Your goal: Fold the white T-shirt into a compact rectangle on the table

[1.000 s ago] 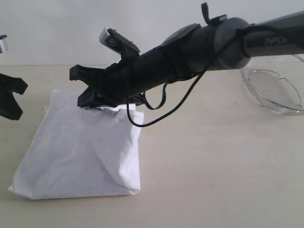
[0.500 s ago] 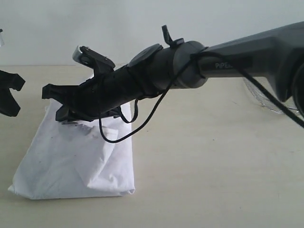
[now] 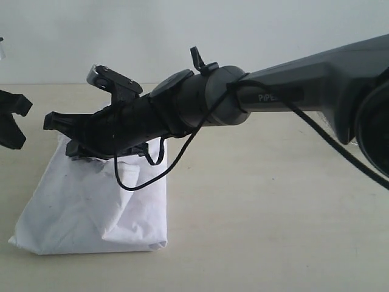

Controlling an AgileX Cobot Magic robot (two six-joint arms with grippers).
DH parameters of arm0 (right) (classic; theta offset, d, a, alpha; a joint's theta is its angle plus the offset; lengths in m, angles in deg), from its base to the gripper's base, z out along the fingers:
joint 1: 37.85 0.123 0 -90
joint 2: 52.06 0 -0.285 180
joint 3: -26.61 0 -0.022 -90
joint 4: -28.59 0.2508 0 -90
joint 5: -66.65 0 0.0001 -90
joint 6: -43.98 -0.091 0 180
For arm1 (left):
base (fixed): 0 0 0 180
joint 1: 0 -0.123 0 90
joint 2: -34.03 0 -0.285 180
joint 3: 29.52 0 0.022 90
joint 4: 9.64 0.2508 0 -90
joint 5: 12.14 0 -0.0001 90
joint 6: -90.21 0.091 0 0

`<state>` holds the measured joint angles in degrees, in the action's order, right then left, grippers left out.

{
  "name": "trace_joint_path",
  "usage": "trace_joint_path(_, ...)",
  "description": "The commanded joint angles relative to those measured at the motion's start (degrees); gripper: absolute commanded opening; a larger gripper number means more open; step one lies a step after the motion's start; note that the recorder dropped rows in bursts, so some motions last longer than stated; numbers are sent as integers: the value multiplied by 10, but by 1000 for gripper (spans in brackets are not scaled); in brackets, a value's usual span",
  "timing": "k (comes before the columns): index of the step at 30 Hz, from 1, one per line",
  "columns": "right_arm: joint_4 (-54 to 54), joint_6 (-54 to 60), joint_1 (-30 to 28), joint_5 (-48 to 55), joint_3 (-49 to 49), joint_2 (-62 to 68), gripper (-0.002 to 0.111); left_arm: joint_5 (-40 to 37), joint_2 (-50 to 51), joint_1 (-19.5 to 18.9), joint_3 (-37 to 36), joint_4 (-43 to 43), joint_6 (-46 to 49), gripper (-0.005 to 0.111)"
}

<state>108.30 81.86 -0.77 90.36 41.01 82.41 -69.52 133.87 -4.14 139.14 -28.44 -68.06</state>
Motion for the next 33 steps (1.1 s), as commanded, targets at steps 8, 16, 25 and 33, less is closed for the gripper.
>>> trace_joint_path(8,9,73,0,82,5,0,68,2,-5,0,1,-2,-8,5)
trace_joint_path(16,7,87,-1,95,5,-22,51,1,-5,0,1,-2,-8,5)
trace_joint_path(25,-44,36,-1,65,3,-62,37,-1,-5,0,1,-2,-8,5)
trace_joint_path(33,-447,-311,-1,63,-1,-100,0,-15,-5,0,1,-24,7,5)
